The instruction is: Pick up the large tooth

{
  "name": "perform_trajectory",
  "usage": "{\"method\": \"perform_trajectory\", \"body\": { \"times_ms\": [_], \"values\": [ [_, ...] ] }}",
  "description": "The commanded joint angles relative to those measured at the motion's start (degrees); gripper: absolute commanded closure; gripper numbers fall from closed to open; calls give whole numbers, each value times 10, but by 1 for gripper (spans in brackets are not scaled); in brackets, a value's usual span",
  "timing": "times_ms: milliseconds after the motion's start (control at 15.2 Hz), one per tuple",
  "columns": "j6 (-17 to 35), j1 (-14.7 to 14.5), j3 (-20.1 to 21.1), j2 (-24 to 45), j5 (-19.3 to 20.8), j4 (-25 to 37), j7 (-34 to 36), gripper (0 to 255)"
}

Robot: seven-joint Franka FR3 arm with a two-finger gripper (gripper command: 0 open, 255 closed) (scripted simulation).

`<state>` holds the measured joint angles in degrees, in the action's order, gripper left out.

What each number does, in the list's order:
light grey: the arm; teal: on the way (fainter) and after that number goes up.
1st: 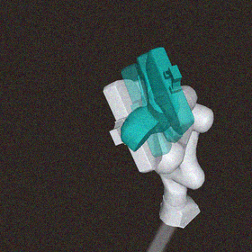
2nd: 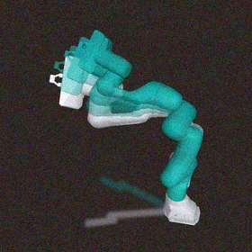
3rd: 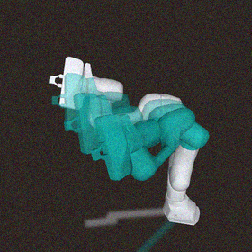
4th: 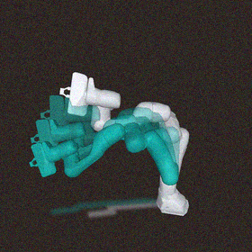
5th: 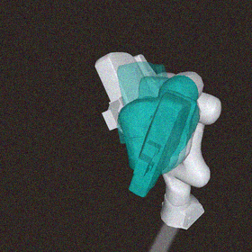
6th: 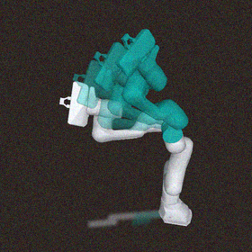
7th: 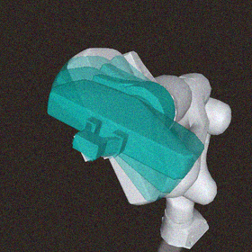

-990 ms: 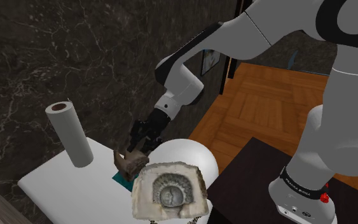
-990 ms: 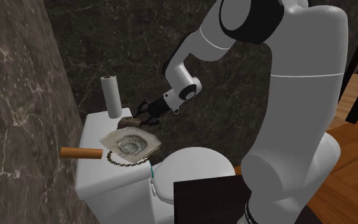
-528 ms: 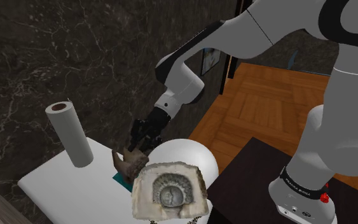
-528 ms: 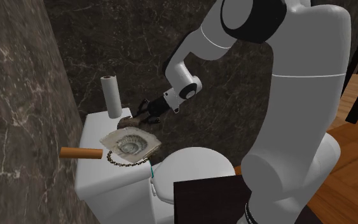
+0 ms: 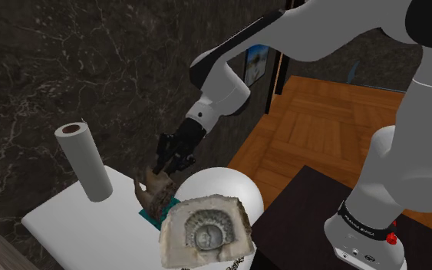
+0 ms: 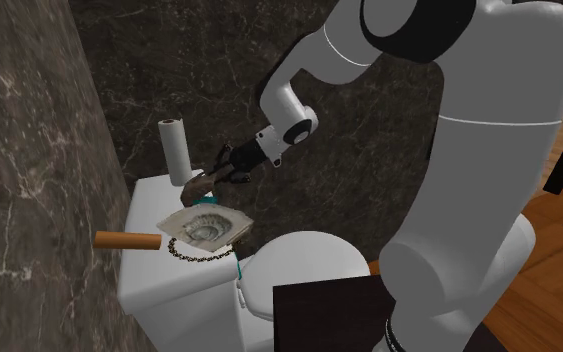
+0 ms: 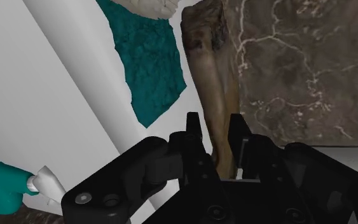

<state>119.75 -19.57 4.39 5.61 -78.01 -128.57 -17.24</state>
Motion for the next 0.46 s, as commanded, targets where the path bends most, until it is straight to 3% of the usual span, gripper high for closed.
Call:
{"method": "perform_trajectory", "body": {
  "times_ms": [0, 396],
  "values": [
    [-3, 0, 0, -11, 6, 1, 13, 255],
    [-11, 1, -1, -32, 19, 5, 40, 255]
  ]
}}
